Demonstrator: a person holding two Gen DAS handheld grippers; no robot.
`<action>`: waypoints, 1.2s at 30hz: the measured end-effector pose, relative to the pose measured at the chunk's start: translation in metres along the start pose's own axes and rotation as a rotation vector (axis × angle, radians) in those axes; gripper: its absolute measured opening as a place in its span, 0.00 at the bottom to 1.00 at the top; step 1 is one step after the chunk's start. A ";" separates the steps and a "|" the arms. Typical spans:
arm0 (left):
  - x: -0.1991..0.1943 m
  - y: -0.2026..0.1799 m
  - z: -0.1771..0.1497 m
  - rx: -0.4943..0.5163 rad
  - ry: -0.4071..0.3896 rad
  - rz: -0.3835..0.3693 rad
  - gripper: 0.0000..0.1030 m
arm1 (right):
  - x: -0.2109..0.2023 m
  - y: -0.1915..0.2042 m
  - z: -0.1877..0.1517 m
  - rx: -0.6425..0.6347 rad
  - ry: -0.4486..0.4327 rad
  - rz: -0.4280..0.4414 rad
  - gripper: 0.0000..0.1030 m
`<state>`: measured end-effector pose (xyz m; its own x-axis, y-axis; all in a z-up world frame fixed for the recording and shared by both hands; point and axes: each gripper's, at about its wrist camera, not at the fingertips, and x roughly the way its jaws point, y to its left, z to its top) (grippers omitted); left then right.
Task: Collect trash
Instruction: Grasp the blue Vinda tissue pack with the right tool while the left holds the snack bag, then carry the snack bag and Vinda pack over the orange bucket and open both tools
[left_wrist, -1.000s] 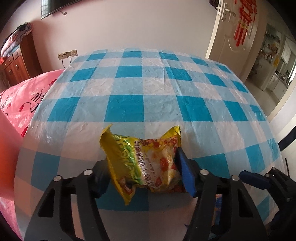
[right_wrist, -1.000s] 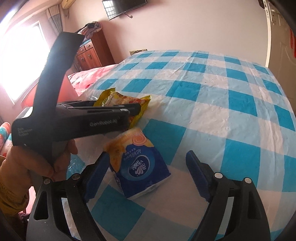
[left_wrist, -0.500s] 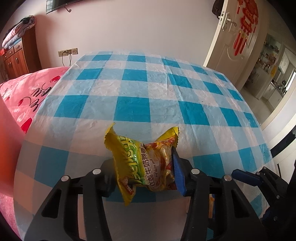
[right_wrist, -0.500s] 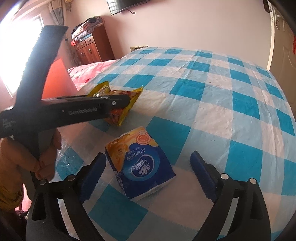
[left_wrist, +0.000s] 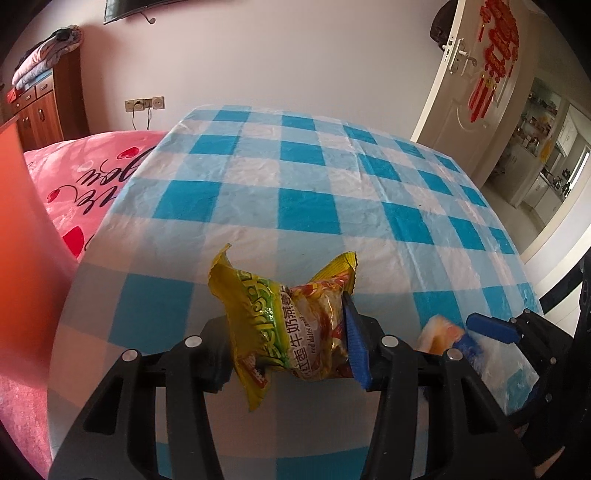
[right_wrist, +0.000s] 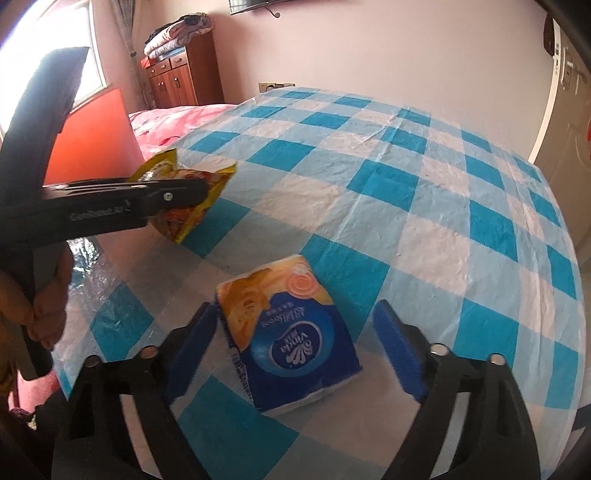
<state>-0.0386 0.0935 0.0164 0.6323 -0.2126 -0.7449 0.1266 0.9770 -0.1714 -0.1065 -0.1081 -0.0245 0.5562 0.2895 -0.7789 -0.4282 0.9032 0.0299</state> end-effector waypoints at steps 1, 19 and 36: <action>-0.001 0.003 -0.001 -0.003 0.000 -0.005 0.50 | 0.000 0.002 0.000 -0.010 0.001 -0.013 0.76; -0.023 0.023 -0.010 -0.005 -0.028 -0.079 0.50 | -0.002 0.014 0.002 -0.016 -0.005 -0.029 0.34; -0.069 0.043 -0.001 -0.003 -0.133 -0.127 0.50 | -0.026 0.009 0.033 0.183 -0.049 0.108 0.28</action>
<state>-0.0777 0.1506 0.0594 0.7069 -0.3304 -0.6254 0.2094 0.9423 -0.2611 -0.1011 -0.0970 0.0169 0.5497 0.3989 -0.7340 -0.3530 0.9072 0.2286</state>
